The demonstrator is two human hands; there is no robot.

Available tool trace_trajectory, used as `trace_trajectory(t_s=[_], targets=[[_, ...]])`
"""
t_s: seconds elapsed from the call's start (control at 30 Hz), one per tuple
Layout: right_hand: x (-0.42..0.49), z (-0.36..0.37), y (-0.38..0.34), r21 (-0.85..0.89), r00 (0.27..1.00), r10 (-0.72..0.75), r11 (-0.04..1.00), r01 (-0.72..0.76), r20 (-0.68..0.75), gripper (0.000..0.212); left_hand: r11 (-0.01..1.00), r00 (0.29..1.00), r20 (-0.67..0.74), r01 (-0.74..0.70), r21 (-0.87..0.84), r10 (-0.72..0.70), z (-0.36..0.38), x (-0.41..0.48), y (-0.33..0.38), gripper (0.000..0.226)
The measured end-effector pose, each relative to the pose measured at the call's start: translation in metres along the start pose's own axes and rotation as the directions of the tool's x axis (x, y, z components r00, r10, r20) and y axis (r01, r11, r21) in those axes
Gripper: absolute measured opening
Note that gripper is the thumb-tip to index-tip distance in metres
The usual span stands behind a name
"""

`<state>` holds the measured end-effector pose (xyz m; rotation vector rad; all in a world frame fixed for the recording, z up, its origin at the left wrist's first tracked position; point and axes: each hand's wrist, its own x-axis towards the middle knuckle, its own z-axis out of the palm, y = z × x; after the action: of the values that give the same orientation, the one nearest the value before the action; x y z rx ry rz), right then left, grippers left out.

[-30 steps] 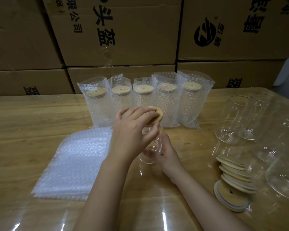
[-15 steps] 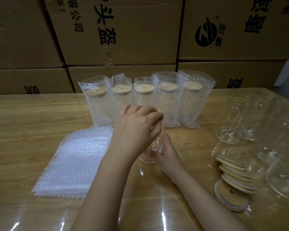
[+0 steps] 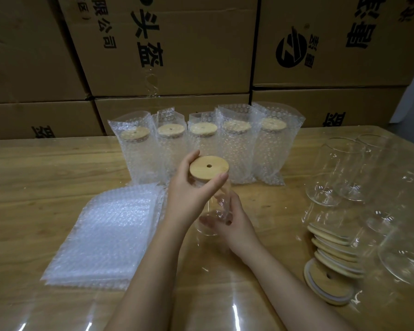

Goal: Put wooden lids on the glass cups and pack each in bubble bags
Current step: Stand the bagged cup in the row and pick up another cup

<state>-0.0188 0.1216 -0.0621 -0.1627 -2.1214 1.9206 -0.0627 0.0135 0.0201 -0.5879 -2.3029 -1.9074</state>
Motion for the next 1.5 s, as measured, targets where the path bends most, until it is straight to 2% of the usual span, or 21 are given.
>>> trace_trajectory(t_s=[0.13, 0.27, 0.37, 0.47, 0.53, 0.6, 0.7, 0.8, 0.93, 1.0, 1.03, 1.1, 1.13, 1.17, 1.2, 1.23, 1.27, 1.3, 1.33, 1.4, 1.5], targets=[[0.001, -0.001, 0.002, 0.009, 1.0, -0.012, 1.0, 0.012, 0.01, 0.077, 0.997, 0.998, 0.059, 0.01, -0.072, -0.006, -0.005, 0.003, -0.004, 0.056], [0.001, -0.002, 0.004, 0.01, 1.0, -0.023, 1.0, 0.023, 0.017, 0.082, 0.998, 0.995, 0.097, -0.016, -0.062, 0.022, -0.007, 0.007, -0.007, 0.053], [0.001, -0.002, 0.004, 0.019, 0.999, -0.024, 1.0, 0.023, 0.022, 0.083, 0.991, 0.988, 0.153, -0.015, -0.131, 0.035, -0.009, 0.013, -0.012, 0.052], [0.001, -0.002, 0.004, -0.001, 0.999, -0.04, 0.999, 0.04, 0.021, 0.082, 0.959, 0.99, 0.144, 0.052, -0.28, -0.011, -0.003, 0.015, -0.02, 0.058], [0.001, -0.001, 0.004, -0.044, 0.998, -0.058, 0.997, 0.058, 0.014, 0.079, 0.896, 0.986, 0.142, 0.141, -0.421, -0.088, 0.005, 0.014, -0.025, 0.067], [0.001, 0.0, 0.004, -0.071, 0.998, -0.07, 0.995, 0.07, 0.011, 0.076, 0.858, 0.985, 0.074, 0.174, -0.483, -0.158, 0.01, 0.011, -0.03, 0.059], [0.0, 0.0, 0.004, -0.084, 0.997, -0.078, 0.993, 0.079, 0.017, 0.077, 0.874, 0.969, 0.01, 0.226, -0.429, -0.245, 0.015, 0.01, -0.042, 0.06], [0.0, 0.0, 0.005, -0.071, 0.996, -0.087, 0.993, 0.089, 0.028, 0.081, 0.868, 0.952, 0.093, 0.304, -0.393, -0.292, 0.014, 0.001, -0.05, 0.067], [0.002, 0.0, 0.008, -0.044, 0.997, -0.076, 0.996, 0.077, 0.013, 0.081, 0.842, 0.919, 0.138, 0.393, -0.369, -0.368, 0.012, -0.012, -0.048, 0.059], [0.002, 0.0, 0.008, -0.029, 0.997, -0.077, 0.997, 0.077, 0.01, 0.078, 0.85, 0.899, 0.146, 0.437, -0.293, -0.412, 0.006, -0.015, -0.048, 0.053], [0.002, 0.0, 0.008, -0.017, 0.997, -0.075, 0.997, 0.075, 0.01, 0.077, 0.879, 0.902, 0.132, 0.431, -0.203, -0.411, 0.0, -0.015, -0.047, 0.047], [0.002, 0.0, 0.008, 0.014, 0.997, -0.075, 0.997, 0.075, 0.01, 0.075, 0.951, 0.954, 0.045, 0.292, 0.102, -0.298, -0.015, -0.017, -0.048, 0.026], [0.001, 0.001, 0.008, 0.017, 0.997, -0.074, 0.997, 0.074, 0.008, 0.075, 0.936, 0.983, -0.008, 0.177, 0.303, -0.183, -0.026, -0.018, -0.048, 0.017], [0.001, 0.001, 0.007, 0.012, 0.997, -0.071, 0.997, 0.071, 0.005, 0.074, 0.863, 0.997, -0.058, 0.069, 0.5, -0.046, -0.036, -0.018, -0.048, 0.014], [0.0, 0.0, 0.006, 0.005, 0.998, -0.068, 0.998, 0.068, 0.002, 0.072, 0.744, 0.993, -0.093, 0.014, 0.668, 0.066, -0.047, -0.018, -0.049, 0.019], [0.0, 0.0, 0.006, 0.004, 0.998, -0.064, 0.998, 0.064, 0.001, 0.07, 0.609, 0.985, -0.127, 0.028, 0.792, 0.119, -0.056, -0.017, -0.049, 0.026], [-0.001, 0.0, 0.005, 0.006, 0.998, -0.061, 0.998, 0.061, 0.003, 0.068, 0.481, 0.982, -0.169, 0.108, 0.87, 0.086, -0.065, -0.015, -0.049, 0.032], [-0.001, -0.001, 0.004, 0.01, 0.998, -0.058, 0.998, 0.058, 0.005, 0.067, 0.382, 0.978, -0.209, 0.198, 0.903, -0.014, -0.072, -0.013, -0.05, 0.038], [-0.002, -0.001, 0.004, 0.013, 0.998, -0.056, 0.998, 0.056, 0.006, 0.068, 0.325, 0.962, -0.245, 0.272, 0.906, -0.123, -0.078, -0.013, -0.05, 0.04], [-0.002, 0.0, 0.003, 0.025, 0.999, -0.054, 0.998, 0.054, 0.004, 0.07, 0.321, 0.937, -0.246, 0.32, 0.891, -0.248, -0.083, -0.015, -0.053, 0.037], [-0.002, 0.0, 0.003, 0.032, 0.999, -0.05, 0.998, 0.05, 0.0, 0.07, 0.355, 0.948, -0.249, 0.306, 0.883, -0.197, -0.084, -0.016, -0.05, 0.009]])
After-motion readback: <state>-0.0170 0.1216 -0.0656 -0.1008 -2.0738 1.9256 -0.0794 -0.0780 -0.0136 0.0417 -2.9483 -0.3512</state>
